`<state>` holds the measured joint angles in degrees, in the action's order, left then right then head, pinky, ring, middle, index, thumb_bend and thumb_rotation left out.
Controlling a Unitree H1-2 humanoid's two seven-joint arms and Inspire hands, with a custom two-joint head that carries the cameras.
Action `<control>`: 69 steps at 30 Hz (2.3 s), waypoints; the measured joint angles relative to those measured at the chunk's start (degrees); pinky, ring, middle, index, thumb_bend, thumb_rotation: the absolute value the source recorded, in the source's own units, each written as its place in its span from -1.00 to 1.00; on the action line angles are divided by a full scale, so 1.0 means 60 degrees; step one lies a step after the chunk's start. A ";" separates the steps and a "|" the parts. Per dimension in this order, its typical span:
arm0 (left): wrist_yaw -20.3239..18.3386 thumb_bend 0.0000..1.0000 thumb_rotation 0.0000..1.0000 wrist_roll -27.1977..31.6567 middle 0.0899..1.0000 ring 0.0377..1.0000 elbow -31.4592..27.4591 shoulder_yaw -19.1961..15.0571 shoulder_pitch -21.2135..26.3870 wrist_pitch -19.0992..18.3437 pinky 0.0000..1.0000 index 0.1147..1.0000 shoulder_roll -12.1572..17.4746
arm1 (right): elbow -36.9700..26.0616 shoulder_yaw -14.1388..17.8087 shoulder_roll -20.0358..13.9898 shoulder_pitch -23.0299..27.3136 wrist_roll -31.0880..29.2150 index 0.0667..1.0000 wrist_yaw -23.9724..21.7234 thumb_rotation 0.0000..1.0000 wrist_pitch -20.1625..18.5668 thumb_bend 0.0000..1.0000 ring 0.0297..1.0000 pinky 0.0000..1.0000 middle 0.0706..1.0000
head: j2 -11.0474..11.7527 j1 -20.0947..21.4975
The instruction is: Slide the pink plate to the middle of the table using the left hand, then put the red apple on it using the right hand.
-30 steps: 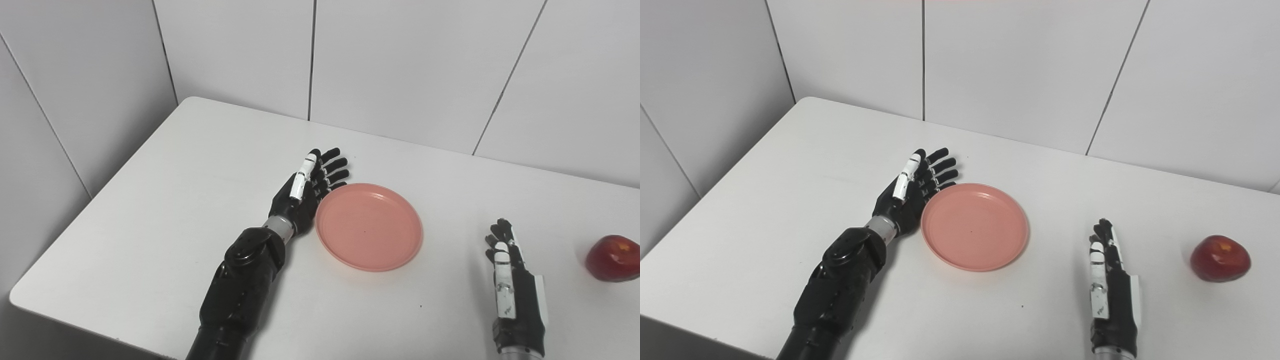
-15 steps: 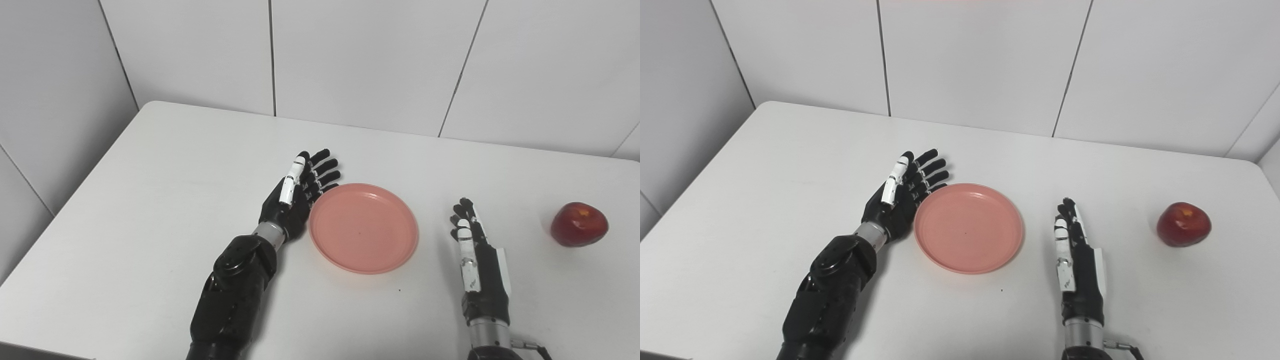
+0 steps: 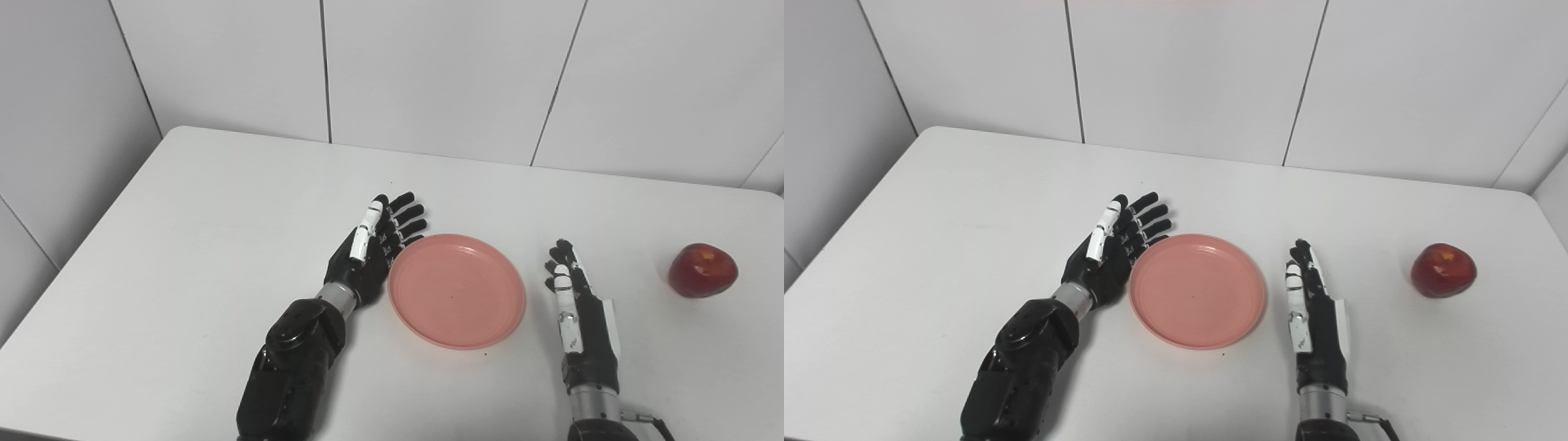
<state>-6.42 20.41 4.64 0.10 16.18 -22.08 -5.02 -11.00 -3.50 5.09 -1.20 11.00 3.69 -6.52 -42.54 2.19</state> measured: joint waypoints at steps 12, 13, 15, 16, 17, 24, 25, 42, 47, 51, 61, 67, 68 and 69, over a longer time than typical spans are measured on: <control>0.0002 -0.31 1.00 -0.0778 0.76 0.75 -0.0115 0.0217 -0.0119 0.0247 0.76 0.73 0.0123 | 0.0012 0.0004 0.0043 0.0057 0.0125 0.82 0.0129 0.98 -0.0004 -0.65 0.80 0.78 0.81 | -0.0044 0.0177; 0.0006 -0.31 1.00 -0.0852 0.77 0.76 -0.0156 0.0218 -0.0152 0.0279 0.76 0.73 0.0140 | 0.0012 0.0007 0.0043 0.0057 0.0125 0.82 0.0141 0.96 -0.0004 -0.64 0.81 0.80 0.81 | -0.0044 0.0177; 0.0006 -0.30 1.00 -0.1053 0.77 0.77 -0.0204 0.0234 -0.0215 0.0410 0.78 0.73 0.0208 | 0.0012 0.0026 0.0044 0.0060 0.0124 0.83 0.0154 0.94 -0.0004 -0.64 0.82 0.82 0.83 | -0.0088 0.0409; 0.0015 -0.30 1.00 -0.1160 0.77 0.77 -0.0227 0.0237 -0.0238 0.0453 0.78 0.73 0.0253 | 0.0012 0.0029 0.0043 0.0066 0.0128 0.83 0.0160 0.95 -0.0004 -0.64 0.82 0.82 0.83 | -0.0088 0.0411; 0.0034 -0.30 1.00 -0.1236 0.77 0.77 -0.0266 0.0237 -0.0255 0.0462 0.79 0.73 0.0306 | 0.0012 0.0033 0.0039 0.0077 0.0136 0.82 0.0162 0.96 -0.0004 -0.61 0.82 0.82 0.83 | -0.0088 0.0469; 0.0048 -0.28 1.00 -0.1415 0.80 0.80 -0.0442 0.0217 -0.0471 0.0691 0.84 0.75 0.0439 | 0.0010 0.0119 -0.0255 0.0315 0.0162 0.82 0.0158 1.00 -0.0002 -0.54 0.79 0.79 0.82 | -0.0103 0.0674; 0.0049 -0.28 1.00 -0.1425 0.79 0.80 -0.0477 0.0216 -0.0492 0.0701 0.83 0.75 0.0460 | 0.0007 0.0148 -0.0289 0.0333 0.0163 0.82 0.0159 1.00 -0.0002 -0.54 0.80 0.78 0.82 | -0.0103 0.0675; -0.0308 -0.27 1.00 -0.1355 0.80 0.80 -0.0738 -0.0167 -0.0884 0.1111 0.81 0.76 0.0866 | -0.1001 0.0447 -0.0820 0.1008 0.0790 0.75 0.0118 1.00 -0.0403 -0.30 0.74 0.63 0.76 | -0.0030 0.2153; -0.0359 -0.27 1.00 -0.1183 0.78 0.79 -0.0866 -0.0299 -0.1083 0.1240 0.81 0.75 0.0895 | -0.1092 0.0521 -0.1249 0.1113 0.1047 0.71 0.0079 1.00 -0.0408 -0.37 0.72 0.56 0.72 | 0.0000 0.2242; -0.0422 -0.29 1.00 -0.1159 0.78 0.78 -0.0857 -0.0356 -0.1108 0.1280 0.81 0.74 0.0984 | -0.1449 0.0589 -0.1429 0.1293 0.1357 0.70 0.0070 0.83 -0.0675 -0.23 0.69 0.54 0.69 | 0.0131 0.2782; -0.0704 -0.28 1.00 -0.0841 0.78 0.78 -0.0466 -0.0612 -0.1101 0.1873 0.80 0.74 0.1024 | -0.2106 0.0731 -0.2129 0.1751 0.2917 0.72 -0.0149 0.03 -0.1828 0.36 0.64 0.50 0.68 | 0.0336 0.3383; -0.0913 -0.25 1.00 -0.0607 0.78 0.78 -0.0185 -0.0716 -0.1048 0.2198 0.81 0.73 0.1097 | -0.2132 0.1080 -0.2451 0.1923 0.3343 0.72 -0.0141 -0.23 -0.1879 0.70 0.63 0.47 0.66 | 0.0366 0.3473; -0.0932 -0.25 1.00 -0.0565 0.78 0.79 -0.0138 -0.0725 -0.1043 0.2260 0.81 0.73 0.1108 | -0.2132 0.1115 -0.2523 0.1960 0.3414 0.73 -0.0141 -0.19 -0.1878 0.76 0.64 0.48 0.67 | 0.0381 0.3473; -0.0966 -0.25 1.00 -0.0538 0.78 0.79 -0.0092 -0.0739 -0.1035 0.2322 0.82 0.74 0.1115 | -0.2131 0.1166 -0.2629 0.2011 0.3538 0.74 -0.0141 -0.17 -0.1878 0.80 0.65 0.49 0.68 | 0.0381 0.3473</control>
<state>-12.21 17.19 4.09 -4.33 9.97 -8.15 1.67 -23.79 3.50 -10.68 10.87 32.23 2.85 -17.79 -40.25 23.03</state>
